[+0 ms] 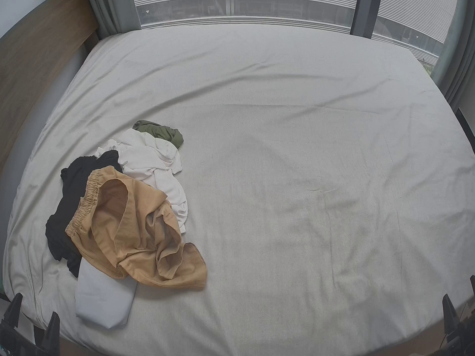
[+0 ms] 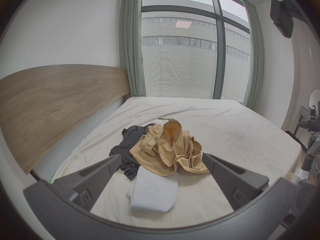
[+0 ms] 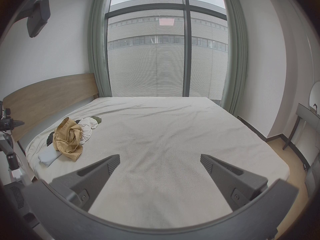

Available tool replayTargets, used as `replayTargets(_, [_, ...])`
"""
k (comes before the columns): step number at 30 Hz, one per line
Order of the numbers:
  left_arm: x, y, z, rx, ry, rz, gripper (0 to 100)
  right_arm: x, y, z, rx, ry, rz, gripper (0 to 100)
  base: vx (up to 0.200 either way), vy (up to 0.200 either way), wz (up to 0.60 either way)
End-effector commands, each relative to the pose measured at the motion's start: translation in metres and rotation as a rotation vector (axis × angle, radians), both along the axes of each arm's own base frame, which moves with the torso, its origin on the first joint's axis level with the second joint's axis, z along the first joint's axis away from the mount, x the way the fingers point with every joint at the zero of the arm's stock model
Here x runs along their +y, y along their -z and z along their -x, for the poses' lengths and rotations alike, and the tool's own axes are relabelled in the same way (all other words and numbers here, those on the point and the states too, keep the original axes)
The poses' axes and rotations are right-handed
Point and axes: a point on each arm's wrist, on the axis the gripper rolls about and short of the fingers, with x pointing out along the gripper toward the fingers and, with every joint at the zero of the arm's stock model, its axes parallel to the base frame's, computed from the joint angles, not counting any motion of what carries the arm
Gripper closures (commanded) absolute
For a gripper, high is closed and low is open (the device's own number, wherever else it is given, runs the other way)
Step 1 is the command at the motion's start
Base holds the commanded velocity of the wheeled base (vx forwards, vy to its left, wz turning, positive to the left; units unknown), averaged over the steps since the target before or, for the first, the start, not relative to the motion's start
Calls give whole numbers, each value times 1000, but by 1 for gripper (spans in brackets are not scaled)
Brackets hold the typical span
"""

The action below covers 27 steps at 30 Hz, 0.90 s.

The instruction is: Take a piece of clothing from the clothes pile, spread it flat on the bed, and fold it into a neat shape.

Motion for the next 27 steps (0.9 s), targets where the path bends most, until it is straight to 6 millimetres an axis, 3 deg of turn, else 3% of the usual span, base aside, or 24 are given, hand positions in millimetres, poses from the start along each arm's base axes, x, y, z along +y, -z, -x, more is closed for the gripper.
replayTargets(1, [0,5,0,0,-1,0,0,0,5,0,4,-3,3,0,0,0,0])
replayTargets(15, [0,5,0,2,2,-1,0,0,3,0,-20,-23,28,0,0,0,0])
replayTargets(17, [0,5,0,2,2,0,0,1,-22,5,-119,-21,28,0,0,0,0])
replayTargets(18, [0,5,0,3,2,-1,0,1,-50,8,-177,-26,25,0,0,0,0])
replayTargets(19, [0,5,0,3,2,-1,0,1,-50,8,-177,-26,25,0,0,0,0])
replayTargets(21, [0,5,0,2,2,-3,0,1,-86,-3,-132,-71,-3,0,0,0,0])
replayTargets(27, [0,5,0,2,2,0,0,3,-86,-22,-19,-184,-58,0,0,0,0])
